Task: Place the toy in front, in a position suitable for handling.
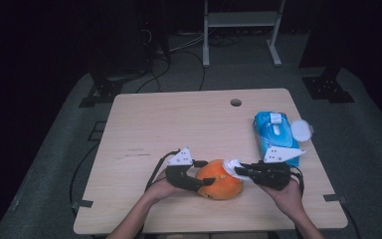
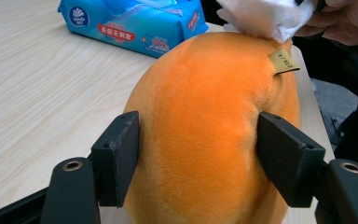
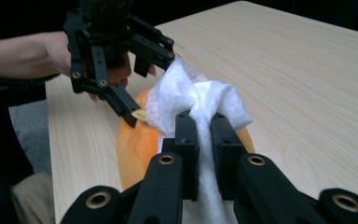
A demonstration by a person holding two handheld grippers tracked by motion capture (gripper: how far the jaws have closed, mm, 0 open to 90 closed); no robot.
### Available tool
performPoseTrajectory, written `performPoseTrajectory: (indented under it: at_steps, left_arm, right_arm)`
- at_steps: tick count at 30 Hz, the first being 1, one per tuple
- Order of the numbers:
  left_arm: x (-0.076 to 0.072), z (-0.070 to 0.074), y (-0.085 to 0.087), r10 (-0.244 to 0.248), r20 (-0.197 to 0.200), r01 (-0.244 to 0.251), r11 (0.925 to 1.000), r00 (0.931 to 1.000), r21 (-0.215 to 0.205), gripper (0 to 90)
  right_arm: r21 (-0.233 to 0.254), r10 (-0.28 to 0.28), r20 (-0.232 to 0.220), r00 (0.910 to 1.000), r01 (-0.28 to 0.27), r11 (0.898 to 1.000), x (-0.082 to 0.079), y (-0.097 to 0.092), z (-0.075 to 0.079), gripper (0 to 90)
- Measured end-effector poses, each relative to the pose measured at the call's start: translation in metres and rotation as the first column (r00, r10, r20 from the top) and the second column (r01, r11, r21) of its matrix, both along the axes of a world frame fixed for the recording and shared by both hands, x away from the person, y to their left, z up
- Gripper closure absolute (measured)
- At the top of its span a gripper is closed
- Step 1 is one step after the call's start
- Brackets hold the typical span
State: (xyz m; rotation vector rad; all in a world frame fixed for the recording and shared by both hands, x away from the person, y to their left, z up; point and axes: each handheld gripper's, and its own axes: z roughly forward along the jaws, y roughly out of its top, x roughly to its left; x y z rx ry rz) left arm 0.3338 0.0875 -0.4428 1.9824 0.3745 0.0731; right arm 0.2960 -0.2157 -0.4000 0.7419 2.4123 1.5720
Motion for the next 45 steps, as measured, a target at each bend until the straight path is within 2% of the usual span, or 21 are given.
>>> performPoseTrajectory:
  at_steps: [8, 11, 14, 20, 22, 24, 26, 29, 32, 35, 39, 41, 43, 45]
  left_arm:
    - [0.002, 0.000, 0.000, 0.019, -0.003, -0.019, 0.9998, 0.9998, 0.000, 32.7]
    - [0.002, 0.000, 0.000, 0.032, -0.013, -0.032, 0.9995, 0.9994, -0.006, 32.7]
    - [0.002, 0.000, -0.002, 0.039, -0.011, -0.039, 0.9992, 0.9992, -0.002, 32.8]
    - [-0.004, 0.002, -0.004, -0.011, 0.030, 0.011, 0.9999, 0.9995, 0.005, 35.5]
    - [-0.007, 0.003, -0.007, -0.043, 0.049, 0.042, 0.9990, 0.9979, 0.016, 35.8]
    - [-0.010, 0.005, -0.009, -0.055, 0.059, 0.054, 0.9983, 0.9968, 0.023, 35.5]
    - [-0.013, 0.006, -0.012, -0.083, 0.072, 0.081, 0.9963, 0.9940, 0.029, 34.9]
    - [-0.017, 0.008, -0.017, -0.101, 0.084, 0.098, 0.9943, 0.9913, 0.043, 33.5]
    - [-0.019, 0.009, -0.018, -0.117, 0.087, 0.113, 0.9924, 0.9893, 0.049, 32.5]
    - [-0.020, 0.009, -0.019, -0.122, 0.092, 0.117, 0.9915, 0.9882, 0.058, 31.7]
    - [-0.017, 0.012, -0.016, -0.115, 0.062, 0.112, 0.9924, 0.9914, 0.049, 30.0]
    - [-0.014, 0.013, -0.013, -0.105, 0.038, 0.104, 0.9941, 0.9937, 0.032, 26.0]
    - [-0.010, 0.013, -0.011, -0.074, 0.005, 0.074, 0.9969, 0.9972, 0.025, 18.6]
    - [-0.007, 0.011, -0.011, -0.050, -0.027, 0.050, 0.9985, 0.9984, 0.019, 13.2]
  right_arm:
    - [0.017, 0.005, 0.001, 1.0000, -0.005, 1.000, 0.000, 0.000, 0.003, 82.7]
    - [0.038, 0.018, -0.004, 0.9998, -0.018, 0.999, -0.001, 0.000, 0.005, 82.8]
    - [0.028, 0.040, -0.011, 0.9991, -0.040, 0.999, -0.003, 0.003, 0.006, 82.7]
    - [0.002, -0.011, -0.012, 0.9999, 0.011, 1.000, 0.004, -0.001, 0.002, 82.8]
    - [0.004, -0.022, -0.028, 0.9994, 0.022, 1.000, 0.007, -0.004, -0.003, 82.8]
    - [0.009, -0.032, -0.046, 0.9984, 0.033, 0.999, 0.011, -0.007, -0.007, 82.8]
    - [0.007, -0.038, -0.046, 0.9982, 0.038, 0.999, 0.012, -0.007, -0.007, 82.8]
    - [0.010, -0.034, -0.042, 0.9985, 0.035, 0.999, 0.011, -0.002, -0.006, 82.8]
    - [0.023, -0.002, -0.027, 0.9996, 0.002, 1.000, 0.009, 0.009, -0.003, 82.8]
    - [0.012, 0.022, -0.014, 0.9997, -0.022, 1.000, 0.007, 0.018, -0.001, 82.8]
    - [-0.007, 0.013, -0.010, 0.9999, -0.013, 1.000, 0.008, 0.015, -0.001, 82.9]
    - [-0.022, -0.003, -0.004, 1.0000, 0.003, 1.000, 0.009, 0.010, -0.002, 82.8]
    - [-0.011, -0.001, -0.025, 0.9997, 0.001, 1.000, 0.008, 0.003, -0.005, 82.6]
    - [-0.005, 0.005, -0.028, 0.9996, -0.005, 1.000, 0.007, -0.001, -0.007, 82.4]
